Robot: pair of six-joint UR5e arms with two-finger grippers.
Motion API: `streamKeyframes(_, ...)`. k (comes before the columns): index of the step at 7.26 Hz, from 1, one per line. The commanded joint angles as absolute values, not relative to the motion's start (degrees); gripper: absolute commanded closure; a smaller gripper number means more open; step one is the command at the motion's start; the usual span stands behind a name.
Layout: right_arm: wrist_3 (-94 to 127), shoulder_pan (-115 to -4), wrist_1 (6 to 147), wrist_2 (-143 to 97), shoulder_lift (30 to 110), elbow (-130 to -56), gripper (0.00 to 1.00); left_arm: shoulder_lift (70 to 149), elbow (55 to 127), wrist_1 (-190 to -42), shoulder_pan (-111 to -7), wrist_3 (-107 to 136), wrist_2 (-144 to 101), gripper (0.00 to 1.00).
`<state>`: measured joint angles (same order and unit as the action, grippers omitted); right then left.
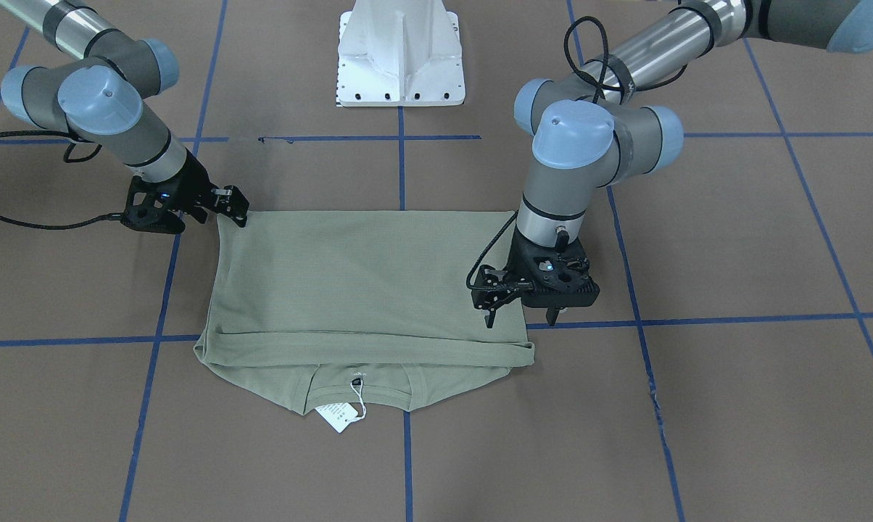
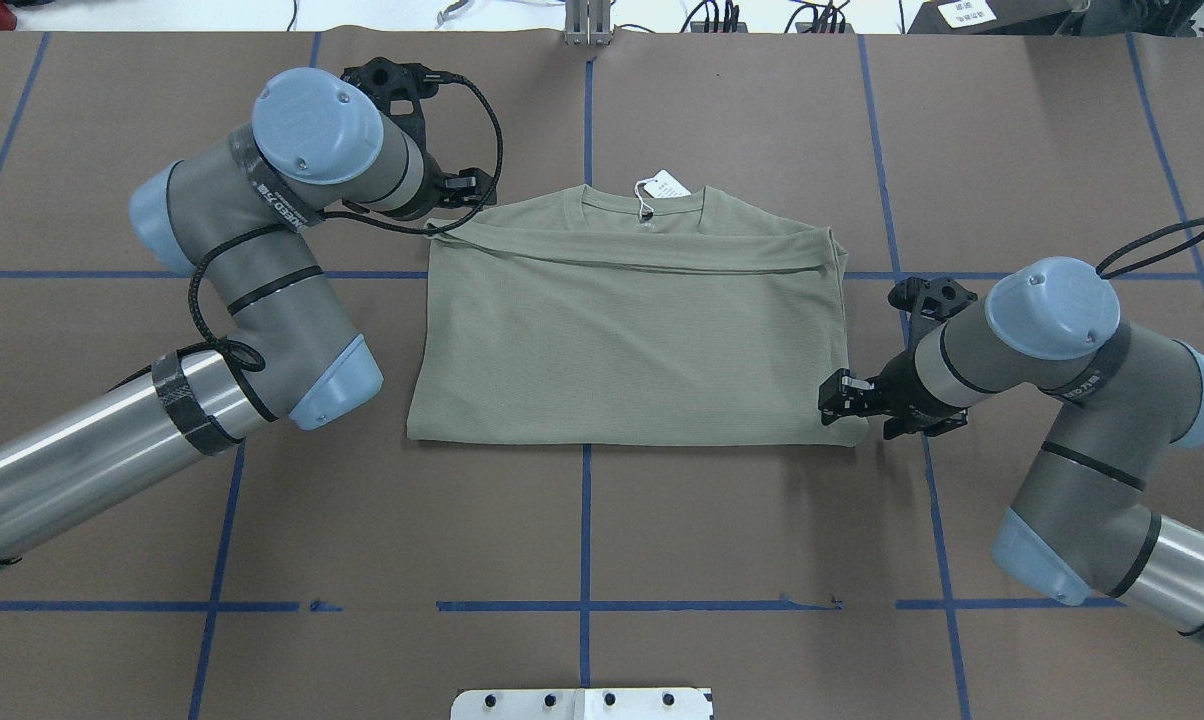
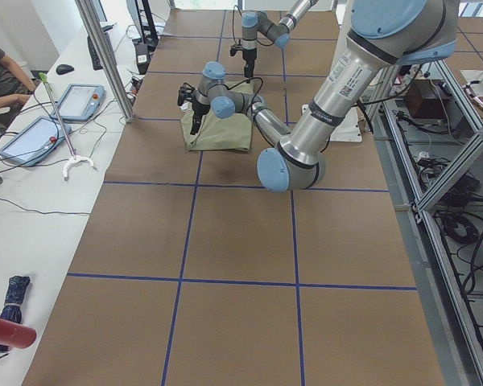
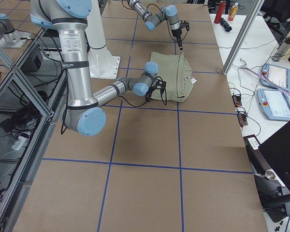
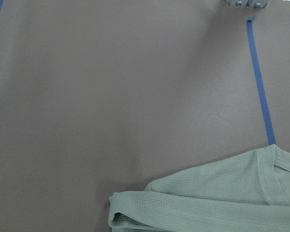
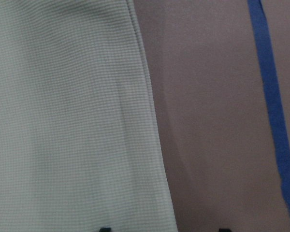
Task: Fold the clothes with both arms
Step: 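Release the hem and move the right gripper to the folded shirt's side edge, then grasp the folded shirt's edge with the right gripper and drag it nearer the robot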
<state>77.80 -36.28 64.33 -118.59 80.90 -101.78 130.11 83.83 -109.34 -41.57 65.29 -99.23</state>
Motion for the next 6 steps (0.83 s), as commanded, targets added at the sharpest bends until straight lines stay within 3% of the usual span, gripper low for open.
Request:
streamKeyframes(1, 77.7, -35.9, 64.3, -118.7, 80.8, -101.8, 1.0, 130.1, 83.8, -109.4, -41.6, 65.2, -99.2, 0.0)
streamKeyframes(4, 77.8, -35.9, 64.2, -119.1, 81.1, -102.6, 1.0, 130.2, 83.8, -109.4, -41.6, 65.3, -99.3, 0.0)
streamKeyframes(6, 77.9, -33.2, 64.1, -119.6, 83.9, -107.1, 1.0, 130.2, 83.9, -109.3, -41.6, 65.3, -99.2, 0.0)
